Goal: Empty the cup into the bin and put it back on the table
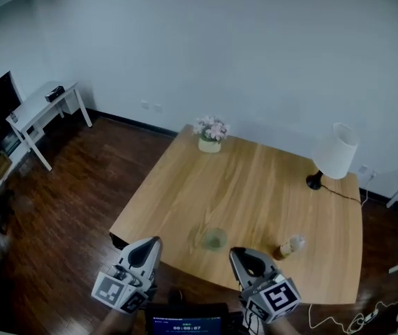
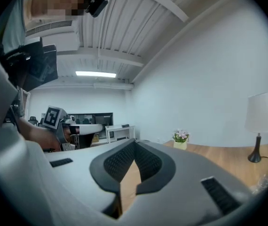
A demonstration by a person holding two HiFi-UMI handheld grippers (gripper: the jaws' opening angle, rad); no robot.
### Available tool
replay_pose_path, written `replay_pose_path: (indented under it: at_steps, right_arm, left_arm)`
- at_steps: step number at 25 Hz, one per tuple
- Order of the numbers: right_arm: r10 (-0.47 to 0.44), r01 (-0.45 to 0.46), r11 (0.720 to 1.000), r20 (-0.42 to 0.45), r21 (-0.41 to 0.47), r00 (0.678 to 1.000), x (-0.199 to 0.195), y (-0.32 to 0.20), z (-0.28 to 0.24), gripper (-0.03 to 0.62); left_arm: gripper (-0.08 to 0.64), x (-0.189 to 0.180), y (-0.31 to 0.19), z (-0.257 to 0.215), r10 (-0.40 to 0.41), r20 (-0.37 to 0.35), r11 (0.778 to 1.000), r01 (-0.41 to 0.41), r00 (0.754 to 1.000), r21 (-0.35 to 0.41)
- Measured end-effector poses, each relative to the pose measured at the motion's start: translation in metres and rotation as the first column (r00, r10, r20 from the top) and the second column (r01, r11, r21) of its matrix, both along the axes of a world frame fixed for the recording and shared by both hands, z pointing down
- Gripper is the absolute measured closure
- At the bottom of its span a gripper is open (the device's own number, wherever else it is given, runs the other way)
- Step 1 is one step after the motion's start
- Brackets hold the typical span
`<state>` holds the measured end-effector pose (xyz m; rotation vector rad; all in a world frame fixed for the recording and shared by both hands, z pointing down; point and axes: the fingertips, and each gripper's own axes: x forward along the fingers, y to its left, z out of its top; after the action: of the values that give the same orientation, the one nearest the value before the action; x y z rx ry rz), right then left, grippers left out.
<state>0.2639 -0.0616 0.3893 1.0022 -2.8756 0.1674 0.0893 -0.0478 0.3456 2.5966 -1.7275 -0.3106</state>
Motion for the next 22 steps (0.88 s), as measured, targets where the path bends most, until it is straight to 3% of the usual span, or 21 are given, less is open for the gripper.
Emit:
replay_pose_path:
  at_steps: [8,15,22]
  right_arm:
    - [0.186,-0.187,0.982,-0.025,-0.041,0.982,-0.018,-0.04,0.011,0.592]
    - [0.295,-0.297,0.953,-0.038,-0.057,0.955,-0.025,-0.071,0.014,0.592]
    - [0.3,-0.302,0.95,-0.037,-0.075,0.953,-0.03,-0.099,0.023,0.592]
  left_arm:
    - [0.56,-0.027,-0.046,0.004,0.138,-0.015,0.99,-0.138,0.99,-0.004]
    - [0.56,-0.029,-0.076,0.019,0.262,-0.043,0.964,-0.264,0.964,-0.038]
    - [0.56,-0.019,-0.096,0.037,0.289,-0.063,0.952,-0.294,0.955,-0.087]
